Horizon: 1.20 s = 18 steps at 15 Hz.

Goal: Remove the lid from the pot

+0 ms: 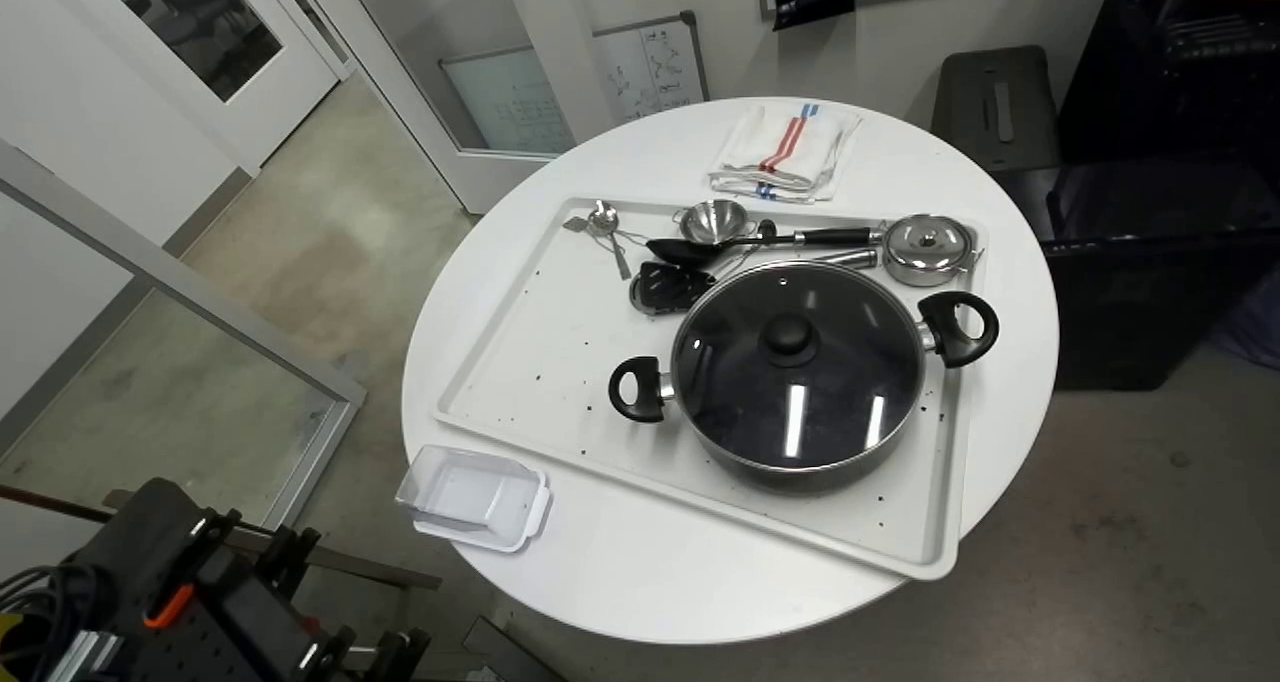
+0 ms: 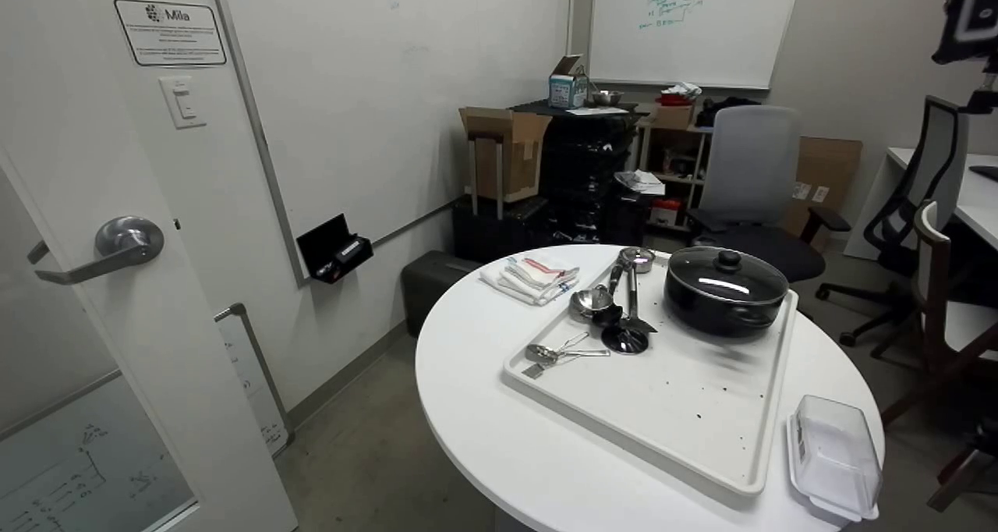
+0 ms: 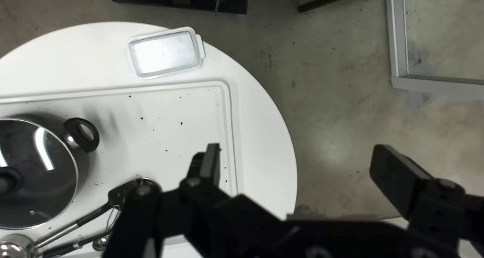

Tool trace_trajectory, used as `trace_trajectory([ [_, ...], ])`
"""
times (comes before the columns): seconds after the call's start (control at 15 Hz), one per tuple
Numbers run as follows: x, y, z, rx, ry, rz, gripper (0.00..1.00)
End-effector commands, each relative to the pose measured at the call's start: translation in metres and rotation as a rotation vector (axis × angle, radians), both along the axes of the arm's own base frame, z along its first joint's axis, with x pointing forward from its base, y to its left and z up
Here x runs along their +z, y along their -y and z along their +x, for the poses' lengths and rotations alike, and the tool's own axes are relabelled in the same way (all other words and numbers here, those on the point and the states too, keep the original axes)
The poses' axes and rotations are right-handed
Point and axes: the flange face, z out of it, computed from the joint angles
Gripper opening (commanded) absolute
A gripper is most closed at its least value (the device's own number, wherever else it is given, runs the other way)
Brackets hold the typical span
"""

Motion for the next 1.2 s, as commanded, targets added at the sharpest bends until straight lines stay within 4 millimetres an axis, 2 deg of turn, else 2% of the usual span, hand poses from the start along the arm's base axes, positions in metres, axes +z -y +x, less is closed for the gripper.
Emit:
trace_trajectory([
  [0.0, -0.017, 0.031, 0.041, -0.054, -0.018, 0.034, 1.00],
  [0.27, -0.045, 0.079, 0.083, -0.149, -0.047, 0.086, 1.00],
  [0.6, -0.094, 0.140, 0.141, -0.327, -0.078, 0.158, 1.00],
  [0.93, -0.145, 0.178, 0.187, -0.487, -0.027, 0.196, 1.00],
  [1.13, -0.179, 0.199, 0.207, -0.598, -0.014, 0.158, 1.00],
])
